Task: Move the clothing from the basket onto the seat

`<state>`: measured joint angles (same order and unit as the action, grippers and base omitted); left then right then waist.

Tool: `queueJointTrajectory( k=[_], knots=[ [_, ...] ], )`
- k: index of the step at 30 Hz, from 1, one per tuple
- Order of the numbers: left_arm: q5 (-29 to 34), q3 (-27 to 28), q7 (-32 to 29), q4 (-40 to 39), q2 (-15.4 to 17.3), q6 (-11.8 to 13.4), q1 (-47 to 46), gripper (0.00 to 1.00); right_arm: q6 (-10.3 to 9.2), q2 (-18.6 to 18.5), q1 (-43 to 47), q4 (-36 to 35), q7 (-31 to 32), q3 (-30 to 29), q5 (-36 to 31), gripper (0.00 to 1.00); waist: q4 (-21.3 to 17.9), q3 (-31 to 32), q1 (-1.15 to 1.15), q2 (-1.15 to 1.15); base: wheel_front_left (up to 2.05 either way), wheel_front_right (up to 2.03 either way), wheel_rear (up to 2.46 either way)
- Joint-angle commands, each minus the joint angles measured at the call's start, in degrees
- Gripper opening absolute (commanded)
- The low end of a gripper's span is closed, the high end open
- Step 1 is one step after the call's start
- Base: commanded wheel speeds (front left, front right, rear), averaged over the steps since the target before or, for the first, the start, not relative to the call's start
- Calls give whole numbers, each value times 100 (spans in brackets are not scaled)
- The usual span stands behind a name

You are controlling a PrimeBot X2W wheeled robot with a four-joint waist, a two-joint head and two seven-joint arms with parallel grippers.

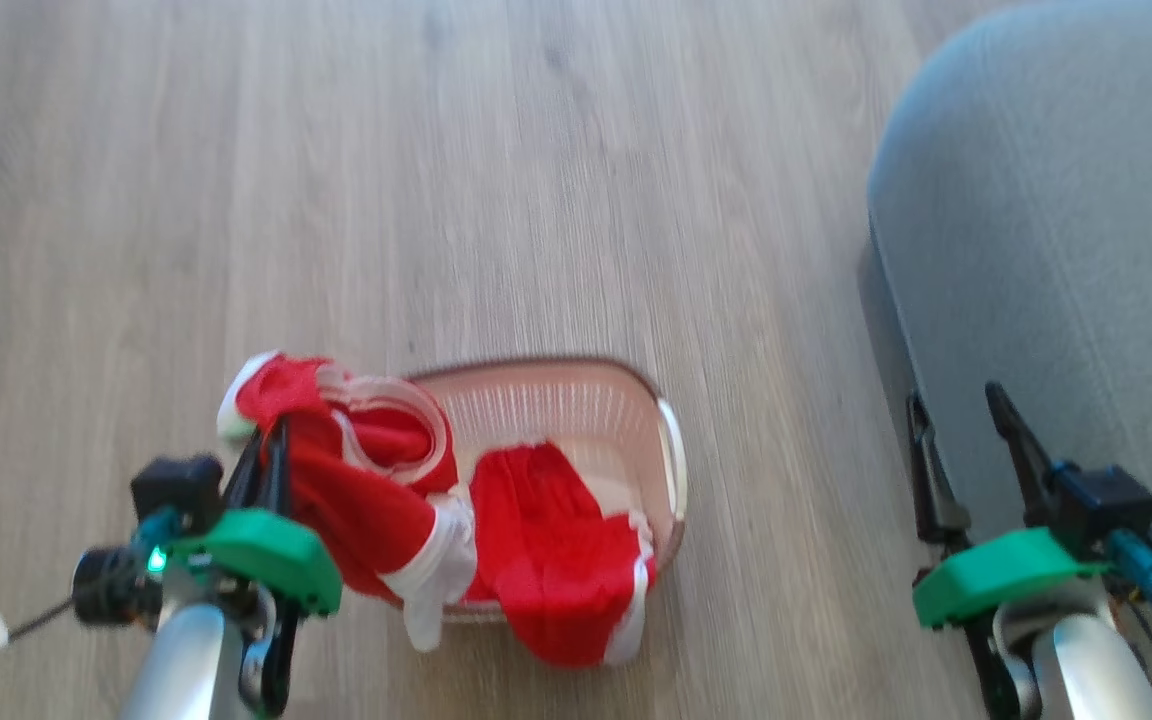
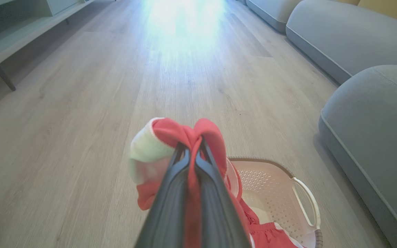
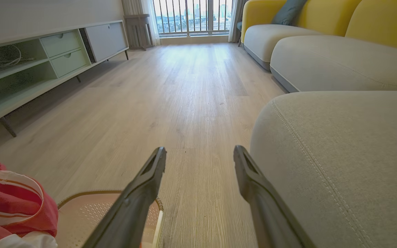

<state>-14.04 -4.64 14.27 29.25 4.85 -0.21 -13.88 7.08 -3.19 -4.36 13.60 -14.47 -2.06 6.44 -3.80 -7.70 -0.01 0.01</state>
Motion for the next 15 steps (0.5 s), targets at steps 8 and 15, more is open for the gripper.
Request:
queueJointTrajectory(
  k=[8,15],
  knots=[
    [-8,278,-27,-699,191,207,331,0,41,-91,181,-132,-52,98,-48,100,78,639,1,-1,0,0,0],
    [-38,246,-59,-893,192,258,472,0,41,-154,230,-110,-52,111,-70,100,103,728,1,-1,0,0,0]
  ],
)
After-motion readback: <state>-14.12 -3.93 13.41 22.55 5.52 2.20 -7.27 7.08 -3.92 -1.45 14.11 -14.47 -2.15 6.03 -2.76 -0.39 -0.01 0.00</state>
